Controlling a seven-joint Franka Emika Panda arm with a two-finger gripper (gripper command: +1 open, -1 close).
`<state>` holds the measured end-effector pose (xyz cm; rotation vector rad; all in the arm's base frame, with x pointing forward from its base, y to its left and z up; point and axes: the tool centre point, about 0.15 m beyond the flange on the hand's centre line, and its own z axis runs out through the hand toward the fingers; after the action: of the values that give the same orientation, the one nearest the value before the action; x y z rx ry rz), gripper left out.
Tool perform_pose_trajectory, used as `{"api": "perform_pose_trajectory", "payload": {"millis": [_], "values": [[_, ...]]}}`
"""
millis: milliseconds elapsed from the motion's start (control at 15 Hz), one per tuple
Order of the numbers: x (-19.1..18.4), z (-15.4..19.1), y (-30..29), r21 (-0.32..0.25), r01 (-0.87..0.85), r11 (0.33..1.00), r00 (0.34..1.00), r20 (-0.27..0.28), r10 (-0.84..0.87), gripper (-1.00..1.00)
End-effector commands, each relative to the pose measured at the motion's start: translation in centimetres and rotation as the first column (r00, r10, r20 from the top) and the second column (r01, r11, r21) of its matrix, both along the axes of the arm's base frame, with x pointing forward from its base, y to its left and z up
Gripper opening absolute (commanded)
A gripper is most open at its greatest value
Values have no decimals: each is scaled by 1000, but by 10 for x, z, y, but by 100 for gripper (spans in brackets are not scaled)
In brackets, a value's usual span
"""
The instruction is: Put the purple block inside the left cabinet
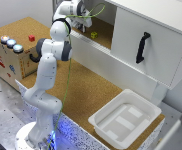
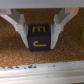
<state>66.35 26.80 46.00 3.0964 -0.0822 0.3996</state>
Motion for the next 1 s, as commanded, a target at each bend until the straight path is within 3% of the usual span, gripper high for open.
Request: {"api": "perform_pose_trajectory", "payload": {"millis": [0,133,400,667,933], "values": [[22,24,3,-59,-16,998,987,-159,6,100],[2,38,0,-51,-22,998,992,-126,15,100],[-40,45,-12,-20,-68,997,991,-113,65,100],[-77,34,-31,70,-112,991,987,-106,119,100],[-95,19,-37,125,-158,980,979,-113,172,100]]}}
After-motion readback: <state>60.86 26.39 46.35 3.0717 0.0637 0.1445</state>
